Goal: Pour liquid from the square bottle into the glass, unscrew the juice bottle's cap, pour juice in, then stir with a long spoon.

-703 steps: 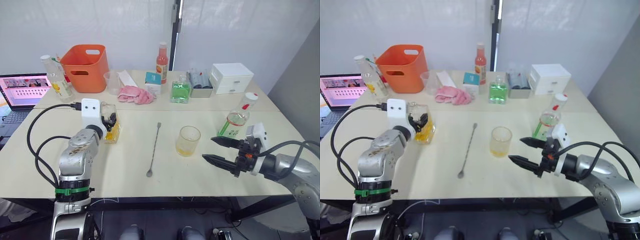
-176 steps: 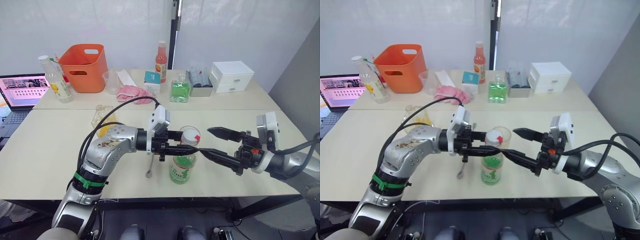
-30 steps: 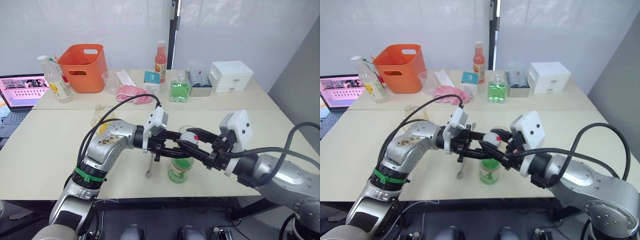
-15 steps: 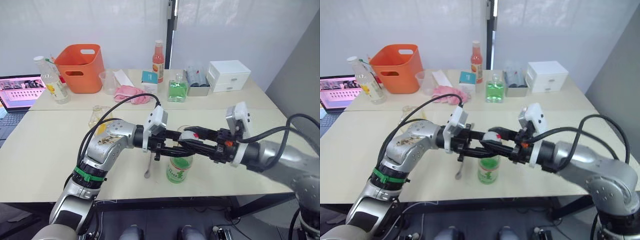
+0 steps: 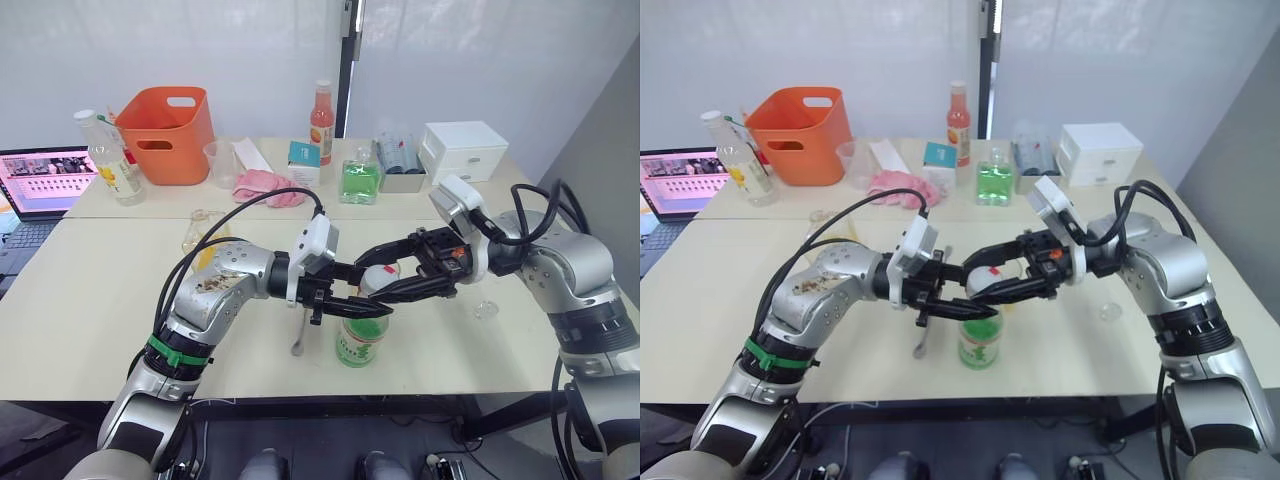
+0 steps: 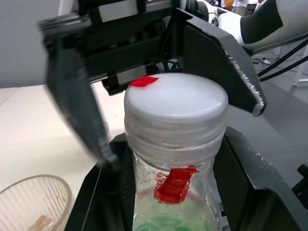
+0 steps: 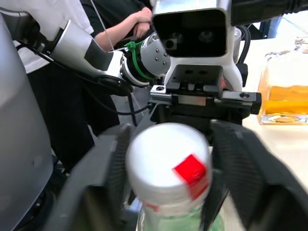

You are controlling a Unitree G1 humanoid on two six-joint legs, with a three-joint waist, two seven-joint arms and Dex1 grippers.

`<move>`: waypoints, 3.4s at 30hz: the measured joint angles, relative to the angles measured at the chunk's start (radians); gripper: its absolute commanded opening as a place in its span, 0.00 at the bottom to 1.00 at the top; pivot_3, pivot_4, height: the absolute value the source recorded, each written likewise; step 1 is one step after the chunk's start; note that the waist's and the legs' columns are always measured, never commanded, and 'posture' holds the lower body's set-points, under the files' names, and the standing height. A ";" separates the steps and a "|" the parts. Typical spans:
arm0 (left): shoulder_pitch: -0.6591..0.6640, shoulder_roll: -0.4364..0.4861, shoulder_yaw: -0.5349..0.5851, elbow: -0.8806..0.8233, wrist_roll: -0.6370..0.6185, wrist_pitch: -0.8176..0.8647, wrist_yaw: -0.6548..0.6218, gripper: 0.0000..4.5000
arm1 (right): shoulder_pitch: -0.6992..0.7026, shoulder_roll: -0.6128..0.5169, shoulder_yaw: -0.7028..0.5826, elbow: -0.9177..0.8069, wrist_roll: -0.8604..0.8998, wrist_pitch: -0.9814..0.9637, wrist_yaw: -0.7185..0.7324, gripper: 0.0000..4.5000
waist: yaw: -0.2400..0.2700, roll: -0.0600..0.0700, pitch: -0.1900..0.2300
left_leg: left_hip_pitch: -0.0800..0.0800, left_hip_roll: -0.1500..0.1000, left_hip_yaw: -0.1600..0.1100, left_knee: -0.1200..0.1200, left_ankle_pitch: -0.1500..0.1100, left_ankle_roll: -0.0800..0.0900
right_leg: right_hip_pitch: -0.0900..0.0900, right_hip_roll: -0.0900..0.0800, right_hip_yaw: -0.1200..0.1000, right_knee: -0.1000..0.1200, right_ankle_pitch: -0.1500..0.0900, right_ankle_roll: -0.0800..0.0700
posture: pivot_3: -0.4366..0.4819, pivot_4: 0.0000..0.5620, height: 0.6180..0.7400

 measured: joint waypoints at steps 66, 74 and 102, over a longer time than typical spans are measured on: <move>0.013 0.004 0.005 -0.024 0.002 0.016 -0.005 0.38 | -0.008 -0.019 -0.115 -0.039 0.047 0.125 -0.080 1.00 | 0.002 0.001 0.000 | 0.000 0.000 0.000 -0.001 0.000 0.000 | 0.000 0.000 0.000 0.001 0.000 0.000 | 0.48 0.27 0.79; 0.008 0.004 0.002 -0.011 0.004 0.012 -0.006 0.38 | 0.324 0.010 -0.427 -0.575 0.355 0.328 -0.685 1.00 | -0.003 0.001 0.000 | 0.002 0.000 -0.001 0.000 0.000 0.000 | 0.001 0.000 0.001 0.002 0.000 0.000 | 0.48 0.27 0.79; 0.014 0.002 0.001 0.007 0.005 -0.012 -0.031 0.38 | 0.513 -0.043 -0.327 -0.890 0.664 0.209 -1.558 0.36 | 0.000 -0.001 -0.001 | 0.001 0.000 -0.001 0.000 0.001 0.000 | 0.001 0.000 0.001 -0.001 0.000 0.000 | 0.48 0.27 0.79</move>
